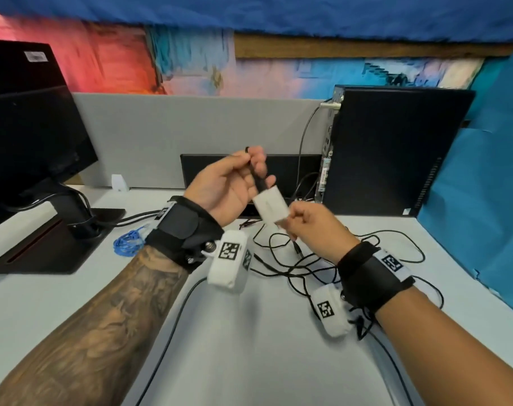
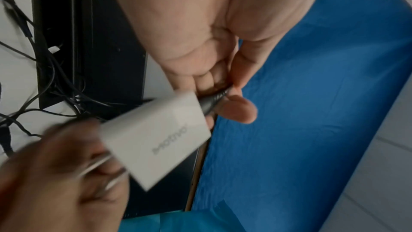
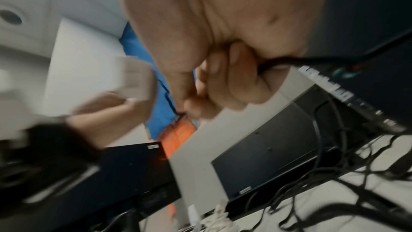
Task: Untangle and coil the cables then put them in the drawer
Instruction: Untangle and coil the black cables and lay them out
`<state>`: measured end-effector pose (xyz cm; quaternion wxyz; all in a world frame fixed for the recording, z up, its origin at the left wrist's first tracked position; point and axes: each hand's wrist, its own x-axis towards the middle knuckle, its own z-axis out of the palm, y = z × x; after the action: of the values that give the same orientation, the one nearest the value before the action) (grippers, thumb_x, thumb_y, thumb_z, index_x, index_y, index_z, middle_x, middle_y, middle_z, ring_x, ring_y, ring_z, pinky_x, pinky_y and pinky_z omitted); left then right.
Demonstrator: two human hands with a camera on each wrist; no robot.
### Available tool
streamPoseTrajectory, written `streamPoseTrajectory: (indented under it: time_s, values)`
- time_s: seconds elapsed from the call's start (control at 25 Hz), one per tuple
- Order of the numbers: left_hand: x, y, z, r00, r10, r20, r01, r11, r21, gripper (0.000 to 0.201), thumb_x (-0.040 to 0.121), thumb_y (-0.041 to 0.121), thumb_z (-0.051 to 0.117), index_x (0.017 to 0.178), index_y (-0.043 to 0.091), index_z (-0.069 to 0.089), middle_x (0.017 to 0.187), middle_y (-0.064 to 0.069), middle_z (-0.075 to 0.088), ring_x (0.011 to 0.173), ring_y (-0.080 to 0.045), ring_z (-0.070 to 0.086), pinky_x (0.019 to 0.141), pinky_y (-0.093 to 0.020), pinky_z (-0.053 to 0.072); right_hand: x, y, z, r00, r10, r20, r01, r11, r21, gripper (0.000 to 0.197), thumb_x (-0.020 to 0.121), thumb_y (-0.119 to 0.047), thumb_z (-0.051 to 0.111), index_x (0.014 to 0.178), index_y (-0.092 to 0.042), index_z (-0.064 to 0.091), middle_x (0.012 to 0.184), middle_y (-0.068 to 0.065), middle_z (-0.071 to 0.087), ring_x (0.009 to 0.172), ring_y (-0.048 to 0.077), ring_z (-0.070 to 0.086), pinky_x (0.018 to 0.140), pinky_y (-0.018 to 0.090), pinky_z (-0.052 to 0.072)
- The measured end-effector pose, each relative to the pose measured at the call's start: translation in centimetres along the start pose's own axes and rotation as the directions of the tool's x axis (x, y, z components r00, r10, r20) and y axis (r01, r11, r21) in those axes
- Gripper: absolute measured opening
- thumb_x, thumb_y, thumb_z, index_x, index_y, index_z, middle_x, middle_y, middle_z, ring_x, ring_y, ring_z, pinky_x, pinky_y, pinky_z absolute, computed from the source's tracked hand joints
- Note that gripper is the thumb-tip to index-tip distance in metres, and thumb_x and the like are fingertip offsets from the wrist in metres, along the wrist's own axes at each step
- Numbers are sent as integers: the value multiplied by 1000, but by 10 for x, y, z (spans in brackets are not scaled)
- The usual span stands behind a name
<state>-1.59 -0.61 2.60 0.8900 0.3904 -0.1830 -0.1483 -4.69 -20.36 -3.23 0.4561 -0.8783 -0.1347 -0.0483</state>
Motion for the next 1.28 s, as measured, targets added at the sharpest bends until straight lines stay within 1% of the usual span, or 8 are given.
streamPoseTrajectory:
  time_s: [0.16,0.28,0.48,0.6,0.72,0.88,1.04,1.28]
  values:
    - [22,-13,-17,964,173,-200,-136,973,189,21,102,4,41,109,5,61,90,-8,74,83,-18,73,87,-37,57,-18,-17,9,994,-35,107,39,999,-35,26,99,-36,60,82,-18,68,64,-14,64,55,1,53,61,17,44]
    - [21,-29,-17,973,207,-104,-113,814,570,19,100,2,49,103,4,68,87,-9,73,79,-21,70,80,-32,56,-23,-35,-10,994,-107,-30,110,987,115,17,96,-26,65,81,-22,72,82,-3,75,60,22,60,64,32,51]
    - [27,-42,6,994,23,111,-100,645,758,31,99,15,40,85,7,65,63,-5,48,56,-16,41,60,-35,36,5,-43,-44,945,-138,-297,194,967,168,18,101,-18,59,84,-20,67,68,-10,69,58,-4,59,57,20,50]
    - [31,-40,7,992,-67,107,-1,840,542,26,94,11,32,89,6,57,61,3,36,55,-12,29,62,-30,37,37,-28,-45,912,-176,-370,195,981,16,16,99,-29,62,89,-24,72,80,-1,69,72,4,60,69,26,52]
    - [43,-26,2,995,-4,99,-7,994,112,24,98,8,31,97,4,54,63,2,41,57,-12,37,69,-31,46,58,-17,-30,956,-98,-277,161,963,215,20,102,-27,58,91,-25,74,65,-3,58,54,7,49,52,27,47]
    - [68,-4,-11,984,158,-81,-172,958,-230,23,102,5,36,102,2,58,78,-3,68,70,-14,68,81,-34,59,67,-11,-8,999,-31,-43,47,903,427,11,103,-18,54,95,-19,61,61,-1,54,46,9,41,46,28,48]
    - [74,-4,-23,934,236,-270,-306,916,-258,22,102,2,38,105,1,59,86,-9,74,80,-18,74,84,-32,57,64,-6,-4,984,-62,166,26,978,207,12,101,-22,59,92,-16,64,64,3,62,51,15,53,60,38,55]
    - [76,-4,-36,867,304,-395,-416,878,-238,20,102,1,39,108,2,58,90,-9,75,84,-19,74,86,-32,56,49,-17,-12,923,23,383,-14,1000,-26,26,103,-31,55,88,-44,71,68,2,68,57,12,59,62,27,52]
